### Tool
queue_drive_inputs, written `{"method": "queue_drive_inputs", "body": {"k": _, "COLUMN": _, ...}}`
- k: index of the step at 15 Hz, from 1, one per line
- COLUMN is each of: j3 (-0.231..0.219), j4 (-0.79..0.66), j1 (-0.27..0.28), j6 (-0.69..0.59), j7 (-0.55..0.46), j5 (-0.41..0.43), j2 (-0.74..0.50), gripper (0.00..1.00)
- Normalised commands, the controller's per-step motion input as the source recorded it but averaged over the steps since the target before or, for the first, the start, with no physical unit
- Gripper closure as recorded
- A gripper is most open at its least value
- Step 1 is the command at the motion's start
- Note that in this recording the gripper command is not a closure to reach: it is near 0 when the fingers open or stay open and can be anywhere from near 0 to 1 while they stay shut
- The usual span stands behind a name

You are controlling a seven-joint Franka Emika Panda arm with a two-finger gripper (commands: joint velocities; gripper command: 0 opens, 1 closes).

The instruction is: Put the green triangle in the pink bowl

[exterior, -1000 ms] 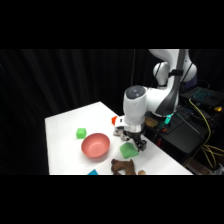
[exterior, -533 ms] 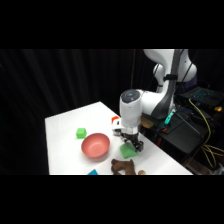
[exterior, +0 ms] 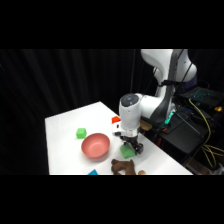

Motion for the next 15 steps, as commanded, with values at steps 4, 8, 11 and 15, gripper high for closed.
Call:
{"method": "queue_drive_inputs", "body": {"k": 4, "j3": 0.107, "j4": -0.03, "j1": -0.103, "j6": 0.19, "j7": -0.23, "j5": 0.152, "j2": 0.05, "gripper": 1.0}}
{"method": "queue_drive_inputs", "body": {"k": 8, "j3": 0.084, "j4": -0.01, "j1": -0.07, "j6": 0.08, "j7": -0.18, "j5": 0.135, "j2": -0.01, "gripper": 1.0}}
{"method": "queue_drive_inputs", "body": {"k": 11, "j3": 0.06, "j4": 0.02, "j1": -0.021, "j6": -0.05, "j7": -0.11, "j5": 0.111, "j2": -0.07, "gripper": 1.0}}
{"method": "queue_drive_inputs", "body": {"k": 15, "j3": 0.048, "j4": 0.07, "j1": 0.026, "j6": -0.29, "j7": -0.05, "j5": 0.092, "j2": -0.22, "gripper": 1.0}}
